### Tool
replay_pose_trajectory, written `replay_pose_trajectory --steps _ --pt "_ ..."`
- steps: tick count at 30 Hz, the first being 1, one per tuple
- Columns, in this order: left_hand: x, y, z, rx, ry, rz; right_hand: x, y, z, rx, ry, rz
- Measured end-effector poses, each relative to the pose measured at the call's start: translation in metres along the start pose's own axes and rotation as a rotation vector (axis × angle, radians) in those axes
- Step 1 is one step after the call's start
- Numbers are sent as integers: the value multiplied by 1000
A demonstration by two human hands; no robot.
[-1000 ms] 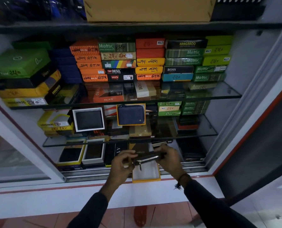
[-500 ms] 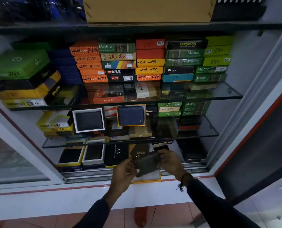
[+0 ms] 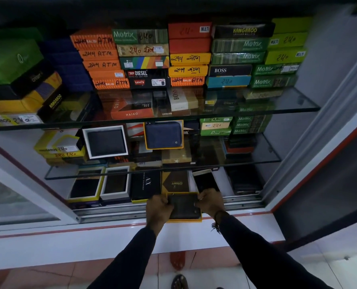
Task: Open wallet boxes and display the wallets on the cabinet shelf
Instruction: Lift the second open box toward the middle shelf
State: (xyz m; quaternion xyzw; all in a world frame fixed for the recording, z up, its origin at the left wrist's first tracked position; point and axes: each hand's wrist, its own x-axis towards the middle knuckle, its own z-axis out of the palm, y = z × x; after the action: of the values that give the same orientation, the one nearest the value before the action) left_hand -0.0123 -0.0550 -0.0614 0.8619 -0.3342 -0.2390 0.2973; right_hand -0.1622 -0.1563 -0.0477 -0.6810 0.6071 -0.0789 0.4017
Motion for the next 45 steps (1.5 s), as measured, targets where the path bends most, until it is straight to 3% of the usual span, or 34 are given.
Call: replay_pose_trajectory --steps 6,9,12,16,22,27,32,45 --pt "7 1 3 -118 -100 -166 0 4 6 130 -50 138" --pt "2 5 -1 -123 -70 -149 -5 5 -6 258 -104 154" --pt "-14 16 -9 -156 -7 -48 -17 4 -25 374 -81 93" --pt "-39 40 -25 -231 121 118 -39 -5 -51 514 123 -13" --pt "-43 99 -55 -339 245 386 -38 -33 -115 528 310 -141" --pt "-11 160 -68 -198 346 526 -4 -65 -157 492 443 -215" --pt "26 204 -55 -63 246 392 32 -87 -175 467 502 -169" --pt "47 213 -48 79 193 428 51 -78 -172 403 479 -155"
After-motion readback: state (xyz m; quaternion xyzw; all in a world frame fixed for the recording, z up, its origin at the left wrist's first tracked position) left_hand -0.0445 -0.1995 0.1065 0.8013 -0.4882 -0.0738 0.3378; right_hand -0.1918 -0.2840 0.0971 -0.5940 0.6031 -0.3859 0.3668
